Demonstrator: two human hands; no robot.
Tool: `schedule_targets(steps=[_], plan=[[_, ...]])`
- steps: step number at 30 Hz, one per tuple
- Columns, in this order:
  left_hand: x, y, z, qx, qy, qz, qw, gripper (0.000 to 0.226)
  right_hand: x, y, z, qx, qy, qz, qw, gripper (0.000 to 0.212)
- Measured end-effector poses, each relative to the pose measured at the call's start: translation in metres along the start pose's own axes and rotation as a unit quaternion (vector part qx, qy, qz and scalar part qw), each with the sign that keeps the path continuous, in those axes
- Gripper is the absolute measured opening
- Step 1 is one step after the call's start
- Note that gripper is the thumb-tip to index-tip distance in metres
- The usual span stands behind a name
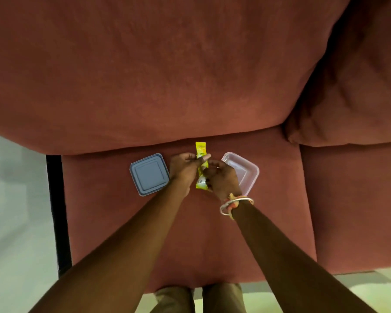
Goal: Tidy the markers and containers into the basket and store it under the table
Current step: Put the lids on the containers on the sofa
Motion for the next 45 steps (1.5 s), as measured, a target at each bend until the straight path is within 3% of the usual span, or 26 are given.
schedule_targets(steps=[3, 7, 10, 15, 20, 25, 30, 35, 38, 41, 45], plan=[[0.005, -0.025, 0.004, -0.024, 0.010, 0.027, 0.999, 0.031, 0.011, 0.010, 0.010, -0.055, -0.108, -0.152, 0.981, 0.022], [0.002, -0.055, 0.009, -0.047, -0.014, -0.010, 0.999, 0.018, 0.015, 0.052, 0.010, 0.013, -0.088, -0.146, 0.985, 0.019], [0.001, -0.070, 0.014, -0.078, -0.037, -0.038, 0.996, 0.013, 0.018, 0.083, 0.005, 0.085, -0.039, -0.070, 0.993, 0.010], [0.020, -0.075, 0.006, -0.036, -0.126, -0.145, 0.981, 0.048, -0.004, 0.102, 0.000, 0.142, 0.040, 0.161, 0.976, 0.021], [0.048, -0.083, 0.006, -0.015, -0.215, -0.278, 0.936, 0.022, -0.016, 0.097, 0.000, 0.114, 0.068, 0.285, 0.949, 0.022], [0.049, -0.085, 0.005, 0.013, -0.233, -0.323, 0.917, 0.015, -0.030, 0.097, 0.006, 0.135, 0.133, 0.376, 0.907, 0.017], [0.047, -0.082, 0.002, 0.042, -0.250, -0.359, 0.898, 0.008, -0.021, 0.088, 0.010, 0.065, 0.156, 0.486, 0.858, 0.024], [0.052, -0.092, 0.014, 0.035, -0.286, -0.450, 0.845, 0.013, -0.014, 0.077, 0.006, 0.049, 0.177, 0.578, 0.795, 0.022], [0.054, -0.093, 0.021, 0.058, -0.321, -0.533, 0.781, 0.013, -0.011, 0.066, 0.004, 0.032, 0.186, 0.622, 0.760, 0.024], [0.057, -0.095, 0.025, 0.080, -0.371, -0.566, 0.731, 0.009, -0.010, 0.063, -0.001, 0.023, 0.184, 0.638, 0.747, 0.026], [0.052, -0.098, 0.021, 0.064, -0.362, -0.607, 0.705, 0.008, -0.008, 0.064, -0.003, 0.022, 0.192, 0.642, 0.742, 0.024]])
Point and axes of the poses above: each hand's wrist, its own z-axis away from the middle knuckle, its own y-axis out of the back of the hand, x = y × z, the point moved 9 cm from there along -z, towards the middle knuckle, and after that the axes turned 11 degrees about -z, right-handed, at the moved point
